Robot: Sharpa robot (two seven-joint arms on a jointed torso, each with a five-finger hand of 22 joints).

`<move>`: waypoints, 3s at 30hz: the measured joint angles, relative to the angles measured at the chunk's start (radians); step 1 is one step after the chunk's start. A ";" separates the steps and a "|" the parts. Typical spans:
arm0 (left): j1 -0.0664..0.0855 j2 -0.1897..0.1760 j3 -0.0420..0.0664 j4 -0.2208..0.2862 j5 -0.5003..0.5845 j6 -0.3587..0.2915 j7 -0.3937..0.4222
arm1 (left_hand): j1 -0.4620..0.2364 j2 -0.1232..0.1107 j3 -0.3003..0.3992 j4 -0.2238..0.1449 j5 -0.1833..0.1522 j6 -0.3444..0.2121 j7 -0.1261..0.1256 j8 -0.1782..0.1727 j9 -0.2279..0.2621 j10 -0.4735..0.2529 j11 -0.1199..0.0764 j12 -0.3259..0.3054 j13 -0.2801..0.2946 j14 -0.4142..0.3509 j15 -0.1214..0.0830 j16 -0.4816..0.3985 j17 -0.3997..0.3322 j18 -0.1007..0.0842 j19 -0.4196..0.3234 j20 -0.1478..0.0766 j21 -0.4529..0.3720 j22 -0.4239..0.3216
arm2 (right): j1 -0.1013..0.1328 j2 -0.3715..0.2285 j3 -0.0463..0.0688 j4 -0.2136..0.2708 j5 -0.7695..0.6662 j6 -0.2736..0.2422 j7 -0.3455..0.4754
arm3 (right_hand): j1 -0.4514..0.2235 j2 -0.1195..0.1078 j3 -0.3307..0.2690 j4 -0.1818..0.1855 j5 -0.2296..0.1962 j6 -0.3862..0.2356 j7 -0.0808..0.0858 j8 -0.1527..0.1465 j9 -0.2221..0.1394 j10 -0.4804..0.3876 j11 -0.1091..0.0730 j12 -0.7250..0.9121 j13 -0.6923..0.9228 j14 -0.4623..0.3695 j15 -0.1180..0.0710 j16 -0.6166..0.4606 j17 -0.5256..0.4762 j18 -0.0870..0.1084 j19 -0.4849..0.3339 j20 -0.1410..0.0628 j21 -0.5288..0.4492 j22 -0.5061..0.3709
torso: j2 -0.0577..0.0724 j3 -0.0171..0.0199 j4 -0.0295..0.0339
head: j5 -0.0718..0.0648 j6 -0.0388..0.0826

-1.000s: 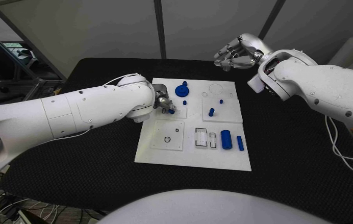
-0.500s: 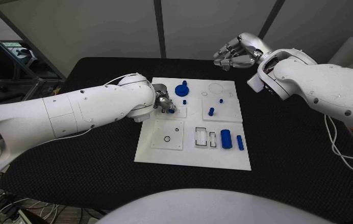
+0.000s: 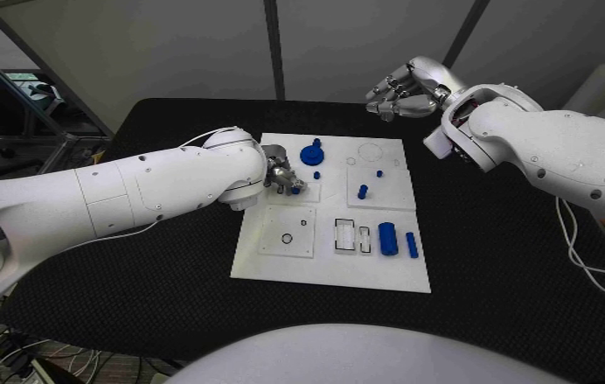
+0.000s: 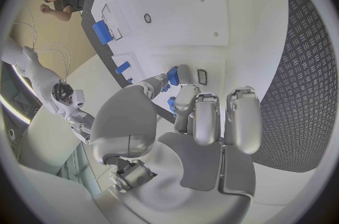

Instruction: Assemble the parts on the task board

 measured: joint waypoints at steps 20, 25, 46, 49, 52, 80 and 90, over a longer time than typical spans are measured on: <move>-0.001 -0.014 0.000 0.006 0.002 -0.022 0.001 | -0.005 0.005 -0.133 0.054 0.000 0.004 -0.004 -0.004 0.000 0.000 0.000 0.004 0.002 0.000 0.000 0.000 0.000 0.000 0.000 0.000 0.000 0.000 | 0.000 -0.002 0.000 -0.001 0.000 0.000 -0.001 | 0.000 0.000 0.000 0.000 0.004 0.000 0.000 0.000 0.000 -0.004 -0.004 0.000 0.001 -0.004 0.004 0.000 -0.002 0.000 -0.003 -0.003 0.000 0.000 | 0.000 -0.0004 0.0001 | -0.003 0.002; -0.003 -0.025 0.014 0.017 0.005 -0.028 0.003 | -0.001 0.009 -0.164 0.062 0.000 0.004 -0.004 -0.008 0.000 0.000 0.000 0.004 -0.003 0.000 0.000 0.000 0.000 0.000 0.000 0.000 0.000 0.000 | 0.000 -0.002 0.000 -0.003 0.000 0.000 -0.001 | 0.000 0.000 0.000 0.000 0.004 0.000 0.000 0.000 0.000 -0.007 0.000 0.000 0.001 -0.004 0.004 0.000 -0.003 0.000 -0.002 -0.003 0.000 -0.001 | 0.000 -0.0006 0.0001 | -0.003 0.002; 0.074 -0.001 0.150 -0.133 0.124 0.064 0.060 | 0.227 0.050 -0.322 0.060 0.000 -0.159 0.088 -0.188 -0.159 -0.269 0.079 -0.258 -0.321 0.002 0.052 -0.050 0.000 -0.006 -0.074 0.055 -0.170 -0.208 | 0.000 0.004 0.000 -0.024 0.000 0.003 0.000 | 0.000 0.000 0.003 0.003 0.026 0.000 0.000 0.000 0.000 -0.007 0.000 0.000 0.005 -0.004 0.004 -0.006 -0.011 0.000 -0.002 -0.002 -0.004 -0.002 | -0.001 0.0005 -0.0010 | -0.001 0.024; 0.085 0.031 0.144 -0.202 0.131 0.081 0.071 | 0.244 0.059 -0.329 0.062 0.000 -0.155 0.092 -0.198 -0.180 -0.269 0.079 -0.258 -0.326 0.004 0.054 -0.050 0.000 0.023 -0.074 0.055 -0.171 -0.211 | 0.000 0.005 0.000 -0.024 0.000 0.003 0.000 | 0.000 0.000 0.003 0.003 0.030 0.000 0.000 0.000 0.000 -0.007 0.000 0.000 0.006 -0.004 0.004 -0.006 -0.012 0.000 -0.002 -0.002 -0.004 -0.002 | -0.001 0.0008 -0.0027 | 0.001 0.029; 0.088 0.057 0.132 -0.254 0.125 0.095 0.079 | 0.245 0.060 -0.340 0.069 0.000 -0.142 0.093 -0.198 -0.193 -0.269 0.079 -0.254 -0.326 0.006 0.055 -0.050 0.000 0.048 -0.074 0.055 -0.170 -0.206 | 0.000 0.005 0.000 -0.023 0.000 0.004 0.000 | 0.000 0.000 0.003 0.003 0.030 0.000 0.000 0.000 0.000 -0.007 0.000 0.000 0.006 -0.004 0.004 -0.006 -0.012 0.000 -0.002 -0.002 -0.004 -0.002 | 0.001 0.0008 -0.0034 | 0.002 0.032; 0.068 0.138 0.092 -0.427 0.021 0.233 0.087 | 0.242 0.087 -0.453 0.113 0.000 -0.047 0.058 -0.115 -0.168 -0.200 0.050 -0.164 -0.267 0.002 0.045 -0.027 0.000 0.001 -0.028 0.036 -0.112 -0.103 | 0.000 0.008 0.000 -0.018 0.000 0.006 -0.002 | 0.000 0.000 0.003 0.003 0.030 0.000 0.000 0.000 0.000 -0.007 0.000 0.000 0.006 -0.004 0.004 -0.006 -0.012 0.000 -0.002 -0.002 -0.004 -0.002 | 0.001 0.0002 -0.0034 | 0.008 0.025; 0.063 0.139 0.092 -0.426 0.006 0.273 0.080 | 0.253 0.097 -0.457 0.110 0.000 -0.046 0.057 -0.105 -0.158 -0.196 0.046 -0.155 -0.259 0.003 0.039 -0.027 0.000 0.001 -0.025 0.032 -0.105 -0.096 | 0.000 0.009 0.000 -0.018 0.000 0.007 -0.002 | 0.000 0.000 0.006 0.006 0.036 0.000 0.000 0.000 0.000 -0.007 0.000 0.000 0.007 -0.004 0.004 -0.006 -0.014 0.000 -0.002 -0.002 -0.004 -0.003 | 0.001 0.0004 -0.0023 | 0.007 0.024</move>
